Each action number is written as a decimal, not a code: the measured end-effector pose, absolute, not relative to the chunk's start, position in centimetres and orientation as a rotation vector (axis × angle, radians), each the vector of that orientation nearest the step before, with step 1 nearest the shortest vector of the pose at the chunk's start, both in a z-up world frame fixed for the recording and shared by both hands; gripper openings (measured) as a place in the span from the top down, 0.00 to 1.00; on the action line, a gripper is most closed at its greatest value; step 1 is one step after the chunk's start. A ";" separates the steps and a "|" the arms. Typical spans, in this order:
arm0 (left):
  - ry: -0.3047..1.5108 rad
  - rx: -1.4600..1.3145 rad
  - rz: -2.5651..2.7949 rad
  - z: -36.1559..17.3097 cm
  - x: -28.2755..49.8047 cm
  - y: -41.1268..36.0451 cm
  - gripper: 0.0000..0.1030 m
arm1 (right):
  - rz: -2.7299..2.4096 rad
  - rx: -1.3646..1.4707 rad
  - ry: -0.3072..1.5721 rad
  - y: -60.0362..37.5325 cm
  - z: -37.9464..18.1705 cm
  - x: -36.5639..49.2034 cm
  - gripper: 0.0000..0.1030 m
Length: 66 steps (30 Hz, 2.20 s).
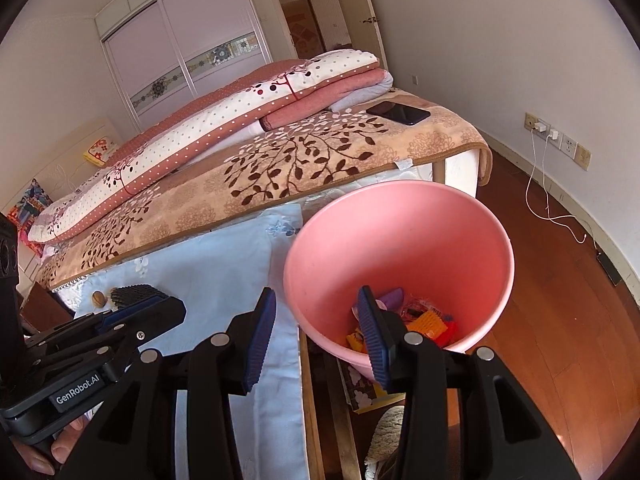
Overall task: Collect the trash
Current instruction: 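Move both open tools back over the remaining trash on the sheet, then grasp the black mesh foam with the right tool, then grasp the red printed wrapper with the left tool while the right tool holds the black foam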
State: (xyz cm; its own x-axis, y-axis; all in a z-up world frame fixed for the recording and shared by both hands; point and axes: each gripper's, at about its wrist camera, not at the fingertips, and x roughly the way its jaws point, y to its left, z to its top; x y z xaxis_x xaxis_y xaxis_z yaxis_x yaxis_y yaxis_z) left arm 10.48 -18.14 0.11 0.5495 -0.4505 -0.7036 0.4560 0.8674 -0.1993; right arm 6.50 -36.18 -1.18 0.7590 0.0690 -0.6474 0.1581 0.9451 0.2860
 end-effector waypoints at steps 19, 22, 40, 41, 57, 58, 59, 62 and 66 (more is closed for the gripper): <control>0.761 -0.084 -0.316 0.4 9.8 -6.1 0.74 | 0.156 0.165 0.729 -25.0 0.2 8.6 0.54; 0.760 -0.111 -0.280 0.2 10.0 -4.1 0.74 | 0.186 0.109 0.735 -22.9 0.3 9.2 0.54; 0.790 -0.199 -0.069 -2.4 11.1 4.9 0.74 | 0.402 -0.063 0.768 -13.6 -1.3 13.2 0.54; 0.792 -0.198 -0.061 -2.5 11.1 5.2 0.74 | 0.407 -0.073 0.770 -13.3 -1.5 13.4 0.54; 0.837 -0.203 -0.040 -3.9 11.6 5.7 0.74 | 0.400 -0.230 0.848 -9.9 -5.8 17.6 0.74; 0.838 -0.203 -0.040 -4.0 11.6 5.7 0.74 | 0.400 -0.222 0.858 -10.1 -5.9 17.8 0.82; 0.839 -0.204 -0.042 -4.0 11.6 5.6 0.74 | 0.403 -0.210 0.866 -10.3 -6.0 17.9 0.87; 0.842 -0.204 -0.047 -4.1 11.7 5.5 0.74 | 0.416 -0.156 0.869 -11.3 -5.7 17.7 0.89; 0.846 -0.210 -0.069 -4.1 11.8 4.9 0.74 | 0.416 -0.069 0.859 -12.8 -4.5 17.1 0.90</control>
State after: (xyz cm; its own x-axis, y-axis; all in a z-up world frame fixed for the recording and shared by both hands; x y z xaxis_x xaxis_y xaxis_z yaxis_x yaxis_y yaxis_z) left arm 11.79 4.93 -4.06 0.6624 -0.1434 -0.7353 -0.0231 0.9771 -0.2114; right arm 17.09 -12.76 -4.53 0.5780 0.3280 -0.7472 -0.3826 0.9177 0.1069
